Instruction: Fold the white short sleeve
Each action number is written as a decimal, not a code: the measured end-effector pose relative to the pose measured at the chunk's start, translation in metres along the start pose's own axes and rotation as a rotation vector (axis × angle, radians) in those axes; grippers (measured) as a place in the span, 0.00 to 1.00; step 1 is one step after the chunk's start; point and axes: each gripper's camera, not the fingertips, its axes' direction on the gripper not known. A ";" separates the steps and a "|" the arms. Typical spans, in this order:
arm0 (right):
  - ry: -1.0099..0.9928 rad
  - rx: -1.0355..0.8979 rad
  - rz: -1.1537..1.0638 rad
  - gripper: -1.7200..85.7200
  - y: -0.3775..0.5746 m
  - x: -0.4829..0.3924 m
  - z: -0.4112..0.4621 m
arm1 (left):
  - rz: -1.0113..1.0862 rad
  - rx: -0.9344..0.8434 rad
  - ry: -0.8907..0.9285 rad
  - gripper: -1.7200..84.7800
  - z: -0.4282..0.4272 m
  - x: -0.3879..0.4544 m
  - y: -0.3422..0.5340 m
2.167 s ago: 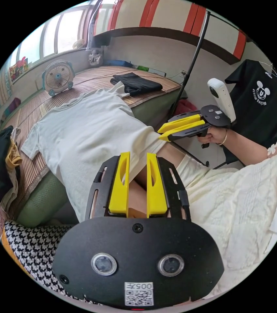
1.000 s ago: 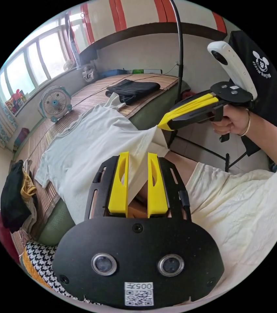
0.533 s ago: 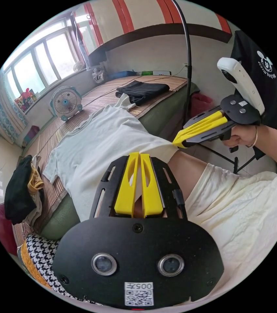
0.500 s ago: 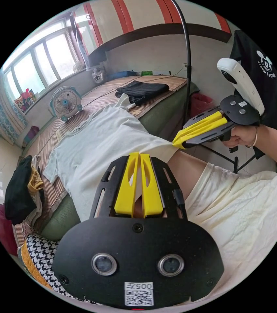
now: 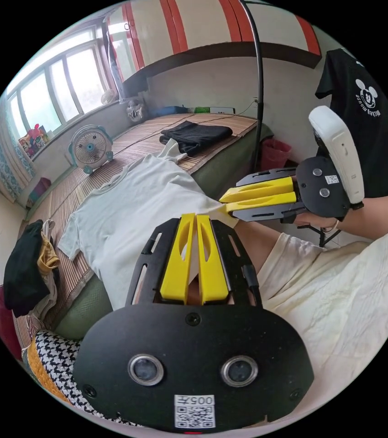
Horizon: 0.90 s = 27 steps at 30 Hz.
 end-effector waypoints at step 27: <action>0.193 -0.028 0.129 0.01 0.022 0.010 -0.005 | 0.038 0.025 -0.004 0.02 -0.018 -0.011 -0.002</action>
